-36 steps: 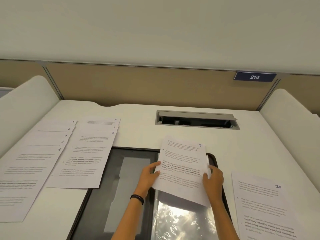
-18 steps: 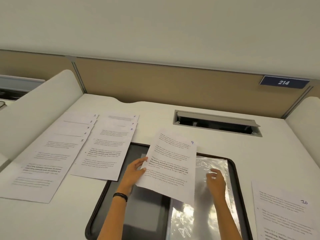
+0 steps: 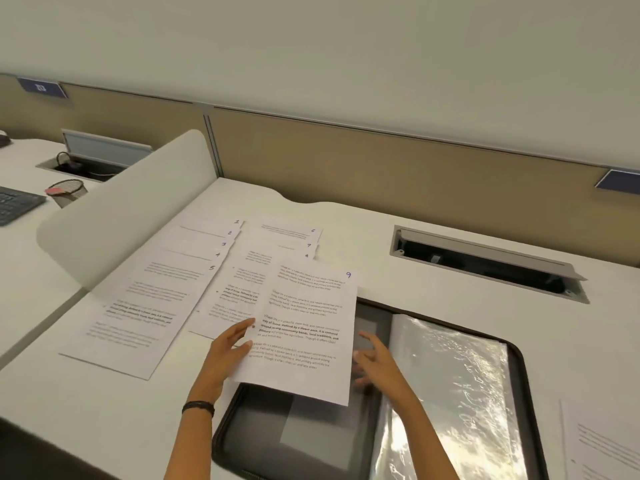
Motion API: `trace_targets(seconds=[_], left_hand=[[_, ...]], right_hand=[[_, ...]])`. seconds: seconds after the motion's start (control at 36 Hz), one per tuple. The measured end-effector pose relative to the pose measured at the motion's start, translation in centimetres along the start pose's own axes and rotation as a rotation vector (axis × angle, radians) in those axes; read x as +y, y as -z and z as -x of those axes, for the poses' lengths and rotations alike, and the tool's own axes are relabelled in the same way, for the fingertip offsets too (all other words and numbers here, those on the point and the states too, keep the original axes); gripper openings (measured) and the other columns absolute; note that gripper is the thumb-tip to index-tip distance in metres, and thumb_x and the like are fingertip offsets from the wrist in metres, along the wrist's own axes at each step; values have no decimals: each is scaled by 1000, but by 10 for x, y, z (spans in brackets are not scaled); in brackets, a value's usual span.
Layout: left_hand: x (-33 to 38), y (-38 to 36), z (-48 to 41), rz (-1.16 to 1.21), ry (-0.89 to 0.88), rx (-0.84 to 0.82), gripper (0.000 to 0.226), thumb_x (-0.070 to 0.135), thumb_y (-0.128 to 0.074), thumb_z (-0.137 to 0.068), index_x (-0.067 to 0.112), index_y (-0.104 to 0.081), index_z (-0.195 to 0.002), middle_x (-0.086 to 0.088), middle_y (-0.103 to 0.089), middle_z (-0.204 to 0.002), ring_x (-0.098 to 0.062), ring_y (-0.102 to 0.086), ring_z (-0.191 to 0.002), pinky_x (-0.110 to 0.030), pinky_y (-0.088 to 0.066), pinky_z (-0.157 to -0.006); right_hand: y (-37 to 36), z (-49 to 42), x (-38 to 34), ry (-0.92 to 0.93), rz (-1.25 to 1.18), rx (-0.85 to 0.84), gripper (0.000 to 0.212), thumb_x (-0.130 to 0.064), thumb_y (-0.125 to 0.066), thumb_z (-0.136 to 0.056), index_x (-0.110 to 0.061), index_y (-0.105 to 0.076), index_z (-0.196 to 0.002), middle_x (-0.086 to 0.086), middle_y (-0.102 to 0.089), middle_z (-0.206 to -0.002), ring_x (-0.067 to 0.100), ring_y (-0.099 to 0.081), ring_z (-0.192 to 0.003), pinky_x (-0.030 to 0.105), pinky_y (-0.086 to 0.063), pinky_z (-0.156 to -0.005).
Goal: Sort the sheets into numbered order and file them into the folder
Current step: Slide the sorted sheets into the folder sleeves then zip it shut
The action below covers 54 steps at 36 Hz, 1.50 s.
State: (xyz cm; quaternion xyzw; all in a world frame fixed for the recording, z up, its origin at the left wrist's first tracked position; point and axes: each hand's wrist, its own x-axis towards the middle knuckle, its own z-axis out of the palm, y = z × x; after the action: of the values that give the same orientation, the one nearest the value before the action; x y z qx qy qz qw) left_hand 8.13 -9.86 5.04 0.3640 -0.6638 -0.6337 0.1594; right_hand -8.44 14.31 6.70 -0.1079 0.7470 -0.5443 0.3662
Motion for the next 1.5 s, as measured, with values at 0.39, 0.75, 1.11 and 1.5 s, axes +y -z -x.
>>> trace_targets(seconds=[0.39, 0.75, 1.11, 1.5], left_hand=[[-7, 52, -1, -5, -26, 193, 31, 10, -54, -95, 15, -59, -125, -1, -57, -126, -18, -57, -104, -23, -46, -77], [-8, 36, -20, -308, -158, 157, 33, 9, -55, -94, 15, -56, -127, -6, -46, -142, -21, -38, -134, -24, -25, -107], [-7, 7, -29, -376, -12, -109, 50, 25, -45, -100, 17, -31, -147, -1, -23, -156, -19, -20, -144, -28, -13, -115], [-24, 8, -38, -337, -30, -55, 45, 18, -47, -99, 13, -38, -144, -4, -29, -154, -20, -20, -145, -33, -11, -117]], right_hand=[[-73, -18, -10, 115, 42, -52, 16, -3, -55, -91, -12, -64, -99, 11, -66, -104, 18, -69, -81, 27, -57, -64], [-129, -42, -16, 71, -2, -17, 19, 3, -49, -93, -1, -66, -101, 9, -66, -94, 13, -65, -66, 24, -57, -62], [-123, -45, -16, 56, 82, -157, 32, -3, -42, -97, -17, -58, -121, 1, -59, -116, 9, -66, -82, 20, -54, -73], [-32, -28, -4, 164, 56, 156, 26, -3, -44, -97, -19, -64, -104, 1, -66, -105, 13, -68, -84, 28, -56, -78]])
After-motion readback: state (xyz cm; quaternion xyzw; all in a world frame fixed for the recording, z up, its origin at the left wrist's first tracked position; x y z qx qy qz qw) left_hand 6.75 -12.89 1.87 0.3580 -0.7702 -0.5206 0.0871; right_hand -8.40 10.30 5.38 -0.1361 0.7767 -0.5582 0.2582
